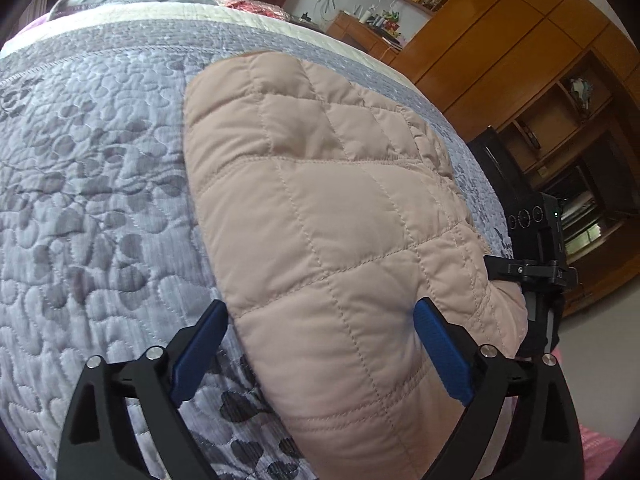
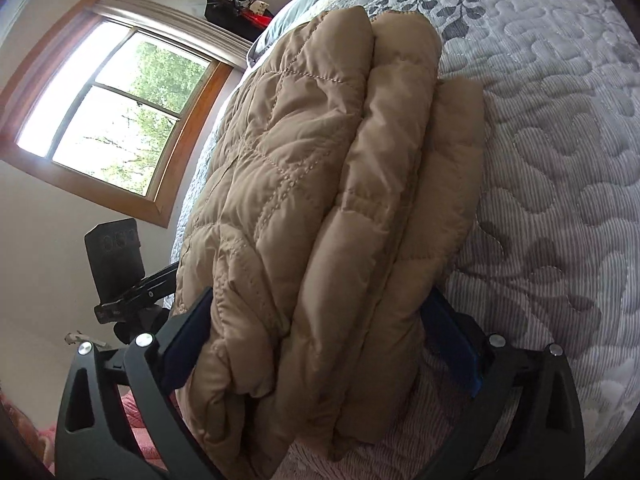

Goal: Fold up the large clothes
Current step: 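Lift the bundle end with both tools and fold it over the coat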

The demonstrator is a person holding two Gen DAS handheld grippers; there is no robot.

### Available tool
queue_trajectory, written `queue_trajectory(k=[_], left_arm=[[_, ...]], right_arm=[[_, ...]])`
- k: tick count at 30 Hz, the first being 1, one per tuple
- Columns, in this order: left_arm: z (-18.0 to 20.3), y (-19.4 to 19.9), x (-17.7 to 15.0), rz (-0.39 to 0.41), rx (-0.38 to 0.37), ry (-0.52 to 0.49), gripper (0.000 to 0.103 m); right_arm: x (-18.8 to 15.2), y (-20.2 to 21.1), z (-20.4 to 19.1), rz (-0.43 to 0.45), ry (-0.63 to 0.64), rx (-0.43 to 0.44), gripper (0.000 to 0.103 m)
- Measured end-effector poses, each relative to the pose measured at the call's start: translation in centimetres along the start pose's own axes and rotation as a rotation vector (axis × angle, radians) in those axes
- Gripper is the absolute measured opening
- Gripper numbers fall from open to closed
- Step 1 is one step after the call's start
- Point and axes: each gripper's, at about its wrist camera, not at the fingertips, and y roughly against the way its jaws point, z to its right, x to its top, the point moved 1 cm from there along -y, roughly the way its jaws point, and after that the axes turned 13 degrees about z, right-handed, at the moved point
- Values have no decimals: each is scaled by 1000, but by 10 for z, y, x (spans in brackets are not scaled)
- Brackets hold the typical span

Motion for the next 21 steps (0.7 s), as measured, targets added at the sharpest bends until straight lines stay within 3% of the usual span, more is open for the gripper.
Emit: queue_trajectory(k=[9, 11, 12, 16, 21], left_arm=[[5, -13, 1, 10, -16, -30, 100], [7, -12, 1, 24, -14, -33, 96], [9, -12, 1, 32, -13, -37, 94], [23, -5, 0, 63, 18, -81, 74], [37, 8, -1, 106, 42, -109, 59]], right_arm=[[-4, -16, -6, 20, 77, 33, 98], [-5, -19, -10, 34, 102, 40, 91], [-7, -21, -13, 40, 119, 47, 82], [-13, -27, -19, 55, 111, 95, 58], [-18, -19, -36, 97, 174, 95, 45]])
